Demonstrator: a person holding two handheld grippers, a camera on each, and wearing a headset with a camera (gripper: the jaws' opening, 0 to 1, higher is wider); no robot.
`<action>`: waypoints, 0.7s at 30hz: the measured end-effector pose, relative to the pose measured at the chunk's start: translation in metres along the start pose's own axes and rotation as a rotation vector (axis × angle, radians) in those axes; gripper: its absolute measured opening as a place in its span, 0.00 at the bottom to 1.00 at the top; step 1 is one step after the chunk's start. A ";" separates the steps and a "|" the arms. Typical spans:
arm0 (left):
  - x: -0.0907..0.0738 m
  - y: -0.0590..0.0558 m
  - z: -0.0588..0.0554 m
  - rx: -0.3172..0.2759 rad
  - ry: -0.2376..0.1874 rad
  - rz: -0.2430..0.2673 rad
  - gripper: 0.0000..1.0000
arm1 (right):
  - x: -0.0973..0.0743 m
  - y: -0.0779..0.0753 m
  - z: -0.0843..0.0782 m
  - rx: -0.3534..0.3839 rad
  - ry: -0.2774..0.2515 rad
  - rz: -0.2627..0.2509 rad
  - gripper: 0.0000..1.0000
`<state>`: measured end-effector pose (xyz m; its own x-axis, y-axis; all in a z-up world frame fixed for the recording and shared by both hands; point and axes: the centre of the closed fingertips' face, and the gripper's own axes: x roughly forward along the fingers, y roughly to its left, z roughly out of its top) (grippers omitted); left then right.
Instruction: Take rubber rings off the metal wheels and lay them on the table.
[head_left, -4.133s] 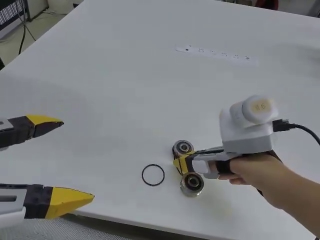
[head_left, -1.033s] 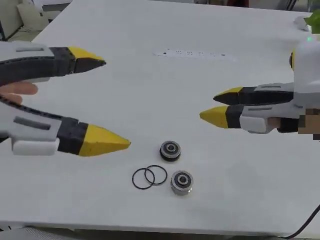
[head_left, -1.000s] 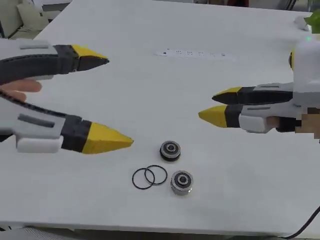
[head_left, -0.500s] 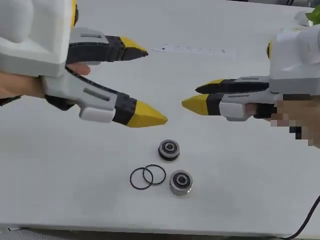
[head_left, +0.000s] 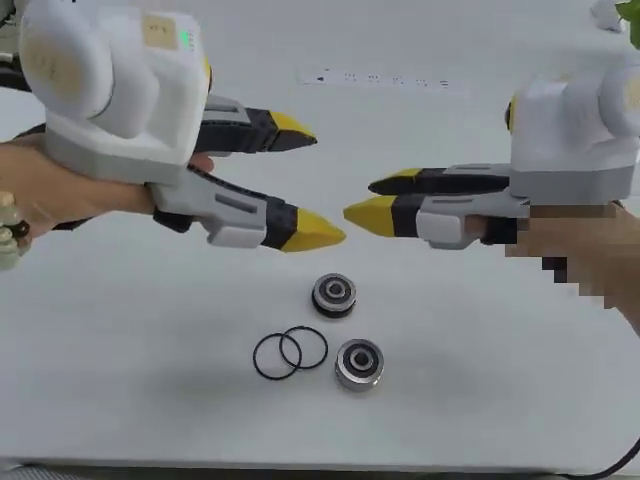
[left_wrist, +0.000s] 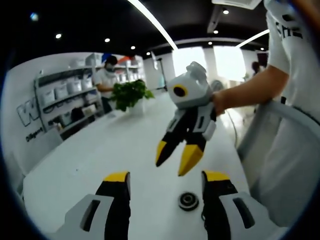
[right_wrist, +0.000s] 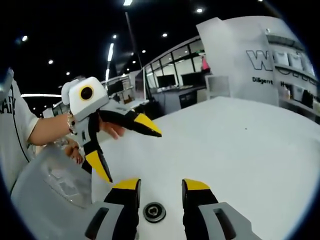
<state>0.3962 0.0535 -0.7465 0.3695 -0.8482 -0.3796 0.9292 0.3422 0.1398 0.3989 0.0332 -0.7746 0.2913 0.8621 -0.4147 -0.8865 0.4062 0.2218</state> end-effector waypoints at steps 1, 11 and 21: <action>0.001 0.000 -0.005 -0.020 0.001 0.003 0.59 | 0.002 0.001 -0.006 0.003 0.010 0.006 0.31; 0.012 -0.009 -0.037 -0.089 0.034 0.022 0.55 | 0.010 0.006 -0.038 0.043 0.045 0.050 0.31; 0.027 -0.024 -0.061 -0.052 0.100 0.037 0.47 | 0.015 0.011 -0.072 0.044 0.138 0.056 0.31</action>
<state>0.3831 0.0473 -0.8161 0.3983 -0.7908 -0.4648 0.9121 0.3952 0.1092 0.3677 0.0286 -0.8421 0.1869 0.8351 -0.5174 -0.8825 0.3741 0.2851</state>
